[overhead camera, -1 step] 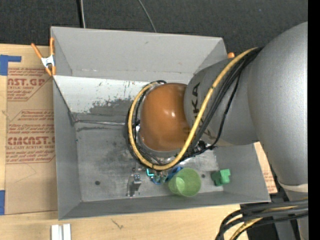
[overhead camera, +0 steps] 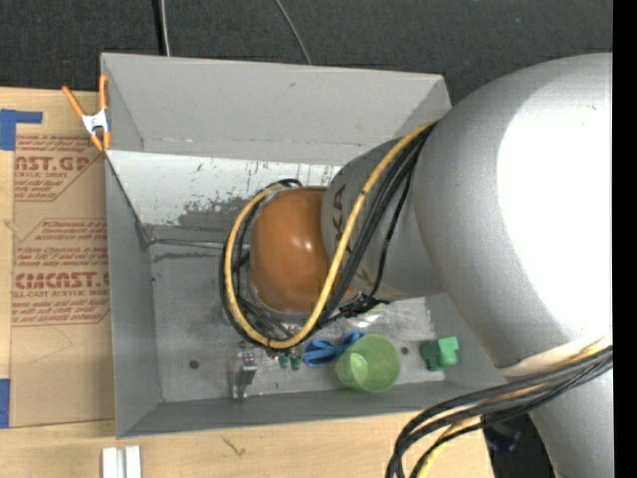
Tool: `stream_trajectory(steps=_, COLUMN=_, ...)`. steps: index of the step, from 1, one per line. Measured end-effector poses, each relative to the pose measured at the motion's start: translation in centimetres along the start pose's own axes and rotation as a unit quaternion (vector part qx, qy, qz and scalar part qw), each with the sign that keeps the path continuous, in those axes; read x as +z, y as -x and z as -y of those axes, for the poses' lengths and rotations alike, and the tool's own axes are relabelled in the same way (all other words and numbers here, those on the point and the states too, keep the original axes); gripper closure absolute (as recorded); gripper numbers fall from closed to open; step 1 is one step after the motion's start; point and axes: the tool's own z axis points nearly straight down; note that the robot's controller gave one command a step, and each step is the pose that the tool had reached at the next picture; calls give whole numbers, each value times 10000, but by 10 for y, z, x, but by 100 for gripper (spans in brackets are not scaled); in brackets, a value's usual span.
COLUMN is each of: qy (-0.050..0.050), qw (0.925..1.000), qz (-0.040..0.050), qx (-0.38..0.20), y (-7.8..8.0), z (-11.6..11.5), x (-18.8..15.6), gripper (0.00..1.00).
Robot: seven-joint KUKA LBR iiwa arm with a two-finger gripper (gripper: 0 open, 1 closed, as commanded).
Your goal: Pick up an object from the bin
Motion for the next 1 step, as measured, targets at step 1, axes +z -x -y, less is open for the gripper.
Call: stream_trajectory(steps=1, qy=25, qw=10000, qz=35, qx=-2, y=2, z=-2, x=-5, gripper=100)
